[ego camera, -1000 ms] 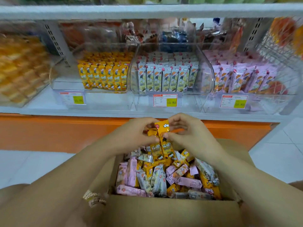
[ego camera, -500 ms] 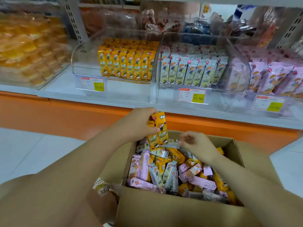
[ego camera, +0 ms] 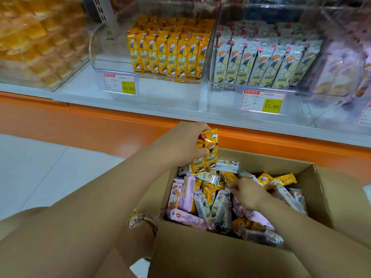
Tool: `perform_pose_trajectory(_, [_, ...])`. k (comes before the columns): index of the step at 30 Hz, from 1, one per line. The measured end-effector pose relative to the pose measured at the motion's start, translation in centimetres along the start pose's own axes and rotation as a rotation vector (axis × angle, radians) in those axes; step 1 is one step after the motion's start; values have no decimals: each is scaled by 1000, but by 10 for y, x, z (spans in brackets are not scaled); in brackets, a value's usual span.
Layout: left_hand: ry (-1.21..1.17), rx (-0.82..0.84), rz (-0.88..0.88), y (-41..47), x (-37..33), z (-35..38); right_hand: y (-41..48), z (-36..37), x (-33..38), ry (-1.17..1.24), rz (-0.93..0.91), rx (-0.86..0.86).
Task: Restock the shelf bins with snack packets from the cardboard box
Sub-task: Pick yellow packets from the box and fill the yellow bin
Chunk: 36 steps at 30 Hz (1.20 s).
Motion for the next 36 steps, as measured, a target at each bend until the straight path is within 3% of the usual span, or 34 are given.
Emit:
perform_pose_trajectory(6, [52,31,13,-1,-1,2,-39,-54,-14,81,41,-200])
perform_pose_trajectory(13, [-63,-3,21,-20,-12,-20,-103,-123,-10,646,-12,-428])
perform_pose_trajectory(16, [-179,-52,49,-29,-20,-35,-118,-137,0,765,-43,-459])
perform_pose_trajectory(24, [-486,-151,149,-47,-38,-82,-140,-208,52,674,-214,-543])
perform_pose_trajectory(27, [-475,-213,163,-53,-40,-104,-141,-243,84,454,-296,-596])
perform_pose_trajectory(32, [-410,-501,274,-72,-50,-152,-138,-296,117,430,-365,-708])
perform_pose_trajectory(36, [-352,-626,338,-71,-54,-190,-134,-335,134,279,-357,-880])
Point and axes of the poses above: each hand's wrist, its own y-axis towards the middle knuckle, its own z-axis out of the palm, x = y × z, the point moved 9 cm from there along y, towards the middle knuckle, and after that the axes turned 13 degrees about -y, right-handed, at the moved point
